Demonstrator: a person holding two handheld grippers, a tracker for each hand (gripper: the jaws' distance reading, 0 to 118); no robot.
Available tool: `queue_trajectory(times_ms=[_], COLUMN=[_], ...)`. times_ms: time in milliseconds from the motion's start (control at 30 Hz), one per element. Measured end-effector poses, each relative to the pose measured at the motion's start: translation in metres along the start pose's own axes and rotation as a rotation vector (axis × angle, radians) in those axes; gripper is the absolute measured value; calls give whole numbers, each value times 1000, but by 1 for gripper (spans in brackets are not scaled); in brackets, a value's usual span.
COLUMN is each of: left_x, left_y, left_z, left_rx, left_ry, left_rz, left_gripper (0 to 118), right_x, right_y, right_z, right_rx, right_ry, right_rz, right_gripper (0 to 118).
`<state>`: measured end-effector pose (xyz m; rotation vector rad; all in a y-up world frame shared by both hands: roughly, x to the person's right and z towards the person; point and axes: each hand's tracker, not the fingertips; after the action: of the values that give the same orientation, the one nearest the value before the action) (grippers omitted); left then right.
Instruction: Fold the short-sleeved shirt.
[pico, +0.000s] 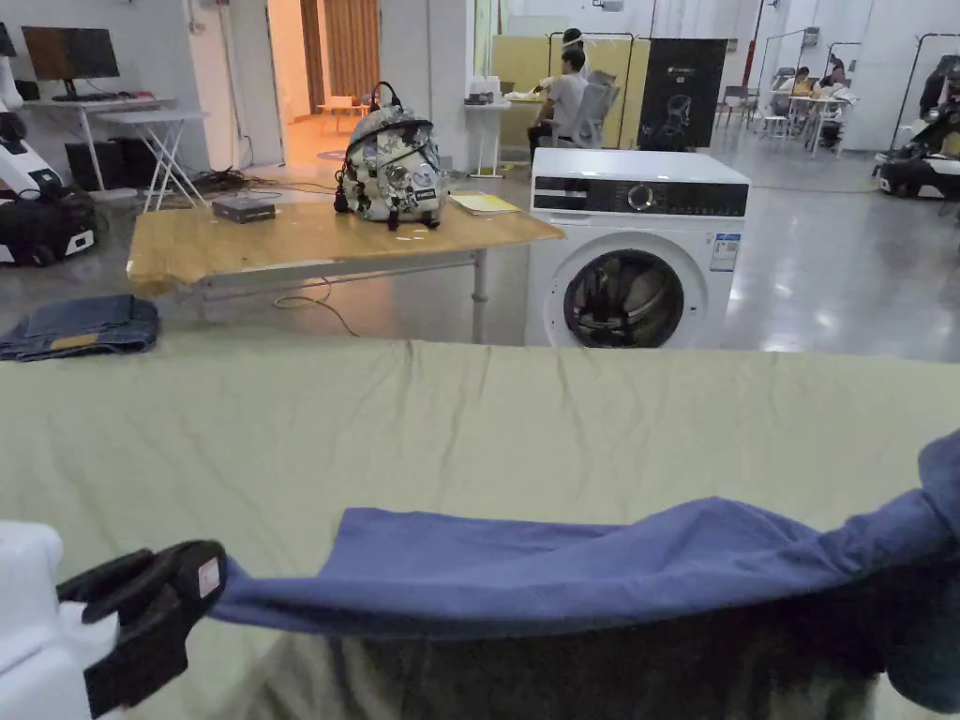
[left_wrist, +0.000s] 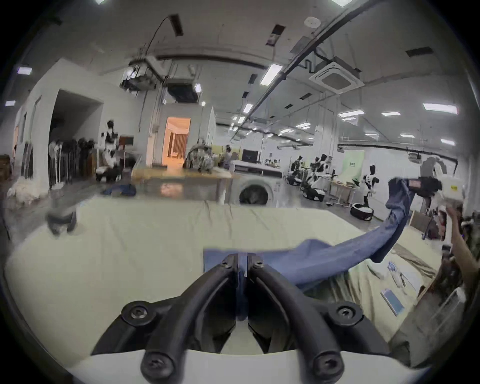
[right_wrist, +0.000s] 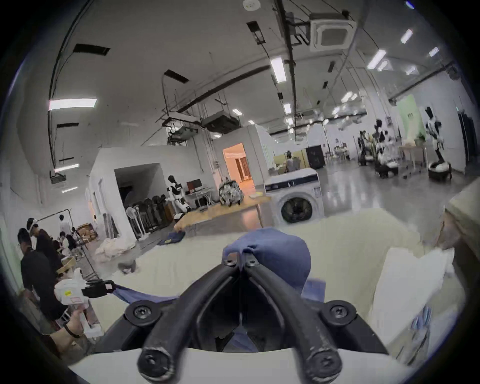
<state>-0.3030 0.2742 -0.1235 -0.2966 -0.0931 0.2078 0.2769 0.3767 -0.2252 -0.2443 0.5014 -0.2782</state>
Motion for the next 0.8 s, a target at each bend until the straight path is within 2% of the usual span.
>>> queue_trajectory(times_ms=[100, 133, 200, 333, 400, 433, 467, 500, 533, 600, 633, 667, 733, 800], left_x=[-11, -15, -24, -41, -41, -40, -41, -42, -41, -31, -24, -17, -3, 14], left_y=[-60, -76, -102, -141, -151, -154, -156, -156, -151, -138, -127, -115, -92, -71], left_z=[22, 28, 31, 25, 21, 19, 20, 23, 26, 36, 43, 48, 57, 67], left_rx=[-109, -93, -171, -250, -264, -285, -275, -264, -252, -190, -161, -146, -87, -18], left_ry=[61, 84, 75, 90, 117, 136, 146, 139, 95, 50, 59, 69, 68, 58], left_rz=[97, 94, 136, 209, 170, 150, 142, 142, 150, 117, 88, 59, 42, 17], left_gripper=[0, 0, 0, 2, 8, 8, 17, 36, 48, 52, 56, 59, 61, 61], right_x=[1, 4, 15, 16, 10, 8, 11, 11, 9, 5, 2, -7, -20, -40], right_y=[-66, -89, -128, -195, -219, -228, -235, -240, -243, -242, -238, -232, -222, -204], right_z=[29, 35, 38, 31, 27, 27, 28, 29, 32, 43, 48, 55, 73, 77], right_rx=[-91, -104, -194, -347, -380, -390, -395, -404, -409, -378, -367, -328, -217, -187], right_ry=[-79, -90, -121, -134, -166, -168, -182, -196, -198, -248, -265, -308, -316, -344], right_rz=[5, -19, -76, -99, -84, -106, -107, -113, -110, -93, -82, -36, 102, 205], right_gripper=[0, 0, 0, 2, 9, 9, 27, 55, 69, 72, 72, 72, 72, 72])
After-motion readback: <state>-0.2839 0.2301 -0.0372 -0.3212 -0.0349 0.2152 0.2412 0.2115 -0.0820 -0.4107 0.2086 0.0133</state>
